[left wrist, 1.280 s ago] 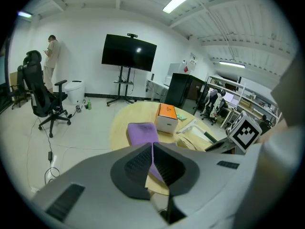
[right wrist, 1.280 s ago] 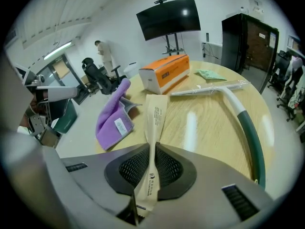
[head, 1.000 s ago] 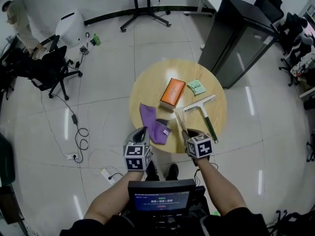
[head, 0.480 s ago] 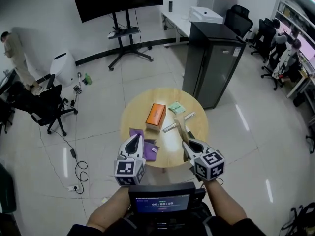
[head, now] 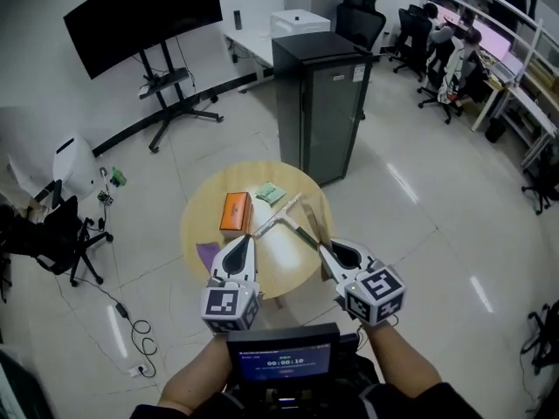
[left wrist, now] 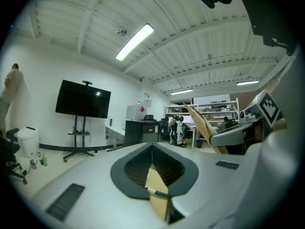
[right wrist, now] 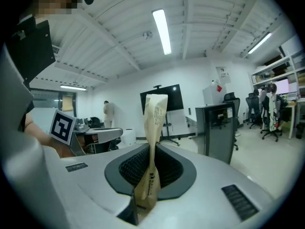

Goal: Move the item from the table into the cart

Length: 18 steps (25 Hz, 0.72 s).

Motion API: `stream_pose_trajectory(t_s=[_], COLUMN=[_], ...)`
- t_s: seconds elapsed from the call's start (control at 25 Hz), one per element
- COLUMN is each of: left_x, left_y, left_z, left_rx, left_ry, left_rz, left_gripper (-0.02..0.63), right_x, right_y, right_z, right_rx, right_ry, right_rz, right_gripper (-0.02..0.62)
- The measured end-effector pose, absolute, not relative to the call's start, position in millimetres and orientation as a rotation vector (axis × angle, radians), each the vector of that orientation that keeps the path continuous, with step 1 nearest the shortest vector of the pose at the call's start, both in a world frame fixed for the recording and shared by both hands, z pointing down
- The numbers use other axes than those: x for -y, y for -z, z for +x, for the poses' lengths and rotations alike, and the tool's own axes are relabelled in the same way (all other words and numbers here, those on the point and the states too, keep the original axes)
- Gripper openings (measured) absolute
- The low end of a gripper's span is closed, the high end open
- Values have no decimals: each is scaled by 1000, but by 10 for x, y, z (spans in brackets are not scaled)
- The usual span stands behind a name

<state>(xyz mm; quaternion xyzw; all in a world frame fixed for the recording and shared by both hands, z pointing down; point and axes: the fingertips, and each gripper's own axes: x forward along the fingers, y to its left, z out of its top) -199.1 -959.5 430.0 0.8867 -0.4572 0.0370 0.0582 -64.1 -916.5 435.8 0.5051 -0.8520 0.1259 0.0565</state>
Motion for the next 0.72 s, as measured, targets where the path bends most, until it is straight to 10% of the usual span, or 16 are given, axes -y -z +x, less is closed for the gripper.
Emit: stream_pose_trajectory(t_s=[0.72], left_x=[7211], left_y=[-4452], left_z=[1358], left_rx=[140], left_ry=[-139], left_rz=[3060], left_gripper=[2], right_x=[5876], right_y=[-4447], right_z=[2056], right_rx=[1775], right_ry=[-374], right_rz=[2630], right_gripper=[17])
